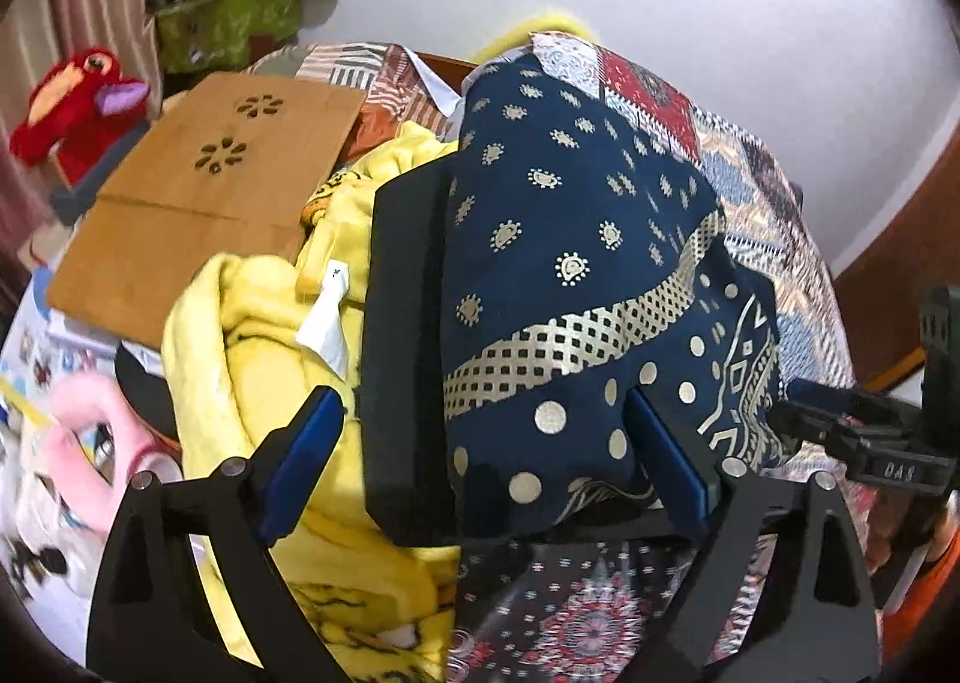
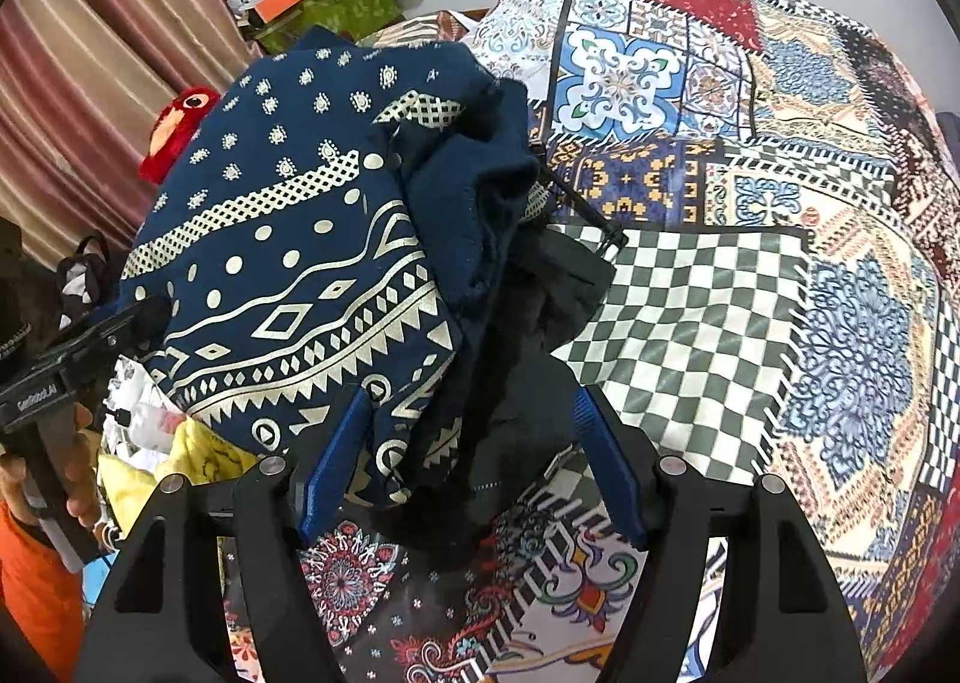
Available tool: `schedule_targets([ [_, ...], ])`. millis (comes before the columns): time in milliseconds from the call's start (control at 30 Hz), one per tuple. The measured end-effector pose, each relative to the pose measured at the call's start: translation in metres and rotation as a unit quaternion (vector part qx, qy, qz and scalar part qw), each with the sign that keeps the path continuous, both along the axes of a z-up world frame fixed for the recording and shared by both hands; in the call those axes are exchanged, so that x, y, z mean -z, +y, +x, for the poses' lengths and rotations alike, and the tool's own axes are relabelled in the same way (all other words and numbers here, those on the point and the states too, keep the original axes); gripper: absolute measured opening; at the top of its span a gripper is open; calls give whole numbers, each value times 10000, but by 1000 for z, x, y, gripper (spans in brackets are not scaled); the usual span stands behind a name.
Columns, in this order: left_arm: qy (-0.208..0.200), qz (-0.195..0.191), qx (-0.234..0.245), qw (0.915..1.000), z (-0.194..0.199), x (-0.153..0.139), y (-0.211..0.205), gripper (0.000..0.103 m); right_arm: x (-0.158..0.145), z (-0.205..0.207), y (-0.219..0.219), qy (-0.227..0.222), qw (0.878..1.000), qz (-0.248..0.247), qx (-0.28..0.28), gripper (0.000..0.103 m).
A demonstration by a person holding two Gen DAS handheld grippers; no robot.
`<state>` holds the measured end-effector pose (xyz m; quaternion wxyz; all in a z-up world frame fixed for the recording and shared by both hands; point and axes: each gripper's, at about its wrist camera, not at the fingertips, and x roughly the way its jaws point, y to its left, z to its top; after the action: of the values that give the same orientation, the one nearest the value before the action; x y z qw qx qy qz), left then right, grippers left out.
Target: Fold large clothes
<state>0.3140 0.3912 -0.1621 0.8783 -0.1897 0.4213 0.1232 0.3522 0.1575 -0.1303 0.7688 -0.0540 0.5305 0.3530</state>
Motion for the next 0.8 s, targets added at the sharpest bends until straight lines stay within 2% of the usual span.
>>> schedule_targets([
  [133, -30, 122, -109, 9999, -4, -19, -6, 93, -24, -10, -9, -272, 9996, 122, 2, 67],
  [233, -146, 429, -130, 9989, -13, -42, -18, 93, -54, -20, -22, -580, 9978, 295, 85, 67],
  [367, -672, 723, -91, 9951, -41, -86, -41, 93, -99, -41, -42, -1006, 9922, 705, 191, 67],
  [467, -1188, 932, -49, 9885, -70, -124, -64, 93, -134, -63, -54, -1412, 9847, 995, 237, 67],
  [567, -1708, 1296, 10, 9768, -104, -158, -94, 93, -172, -94, -70, -1914, 9723, 1317, 264, 67],
  [700, -2388, 1803, 46, 9542, -153, -194, -140, 93, -216, -147, -92, -2719, 9471, 1681, 272, 67],
  [800, -2813, 2130, 33, 9357, -189, -210, -172, 93, -235, -179, -103, -3147, 9299, 1884, 280, 67],
])
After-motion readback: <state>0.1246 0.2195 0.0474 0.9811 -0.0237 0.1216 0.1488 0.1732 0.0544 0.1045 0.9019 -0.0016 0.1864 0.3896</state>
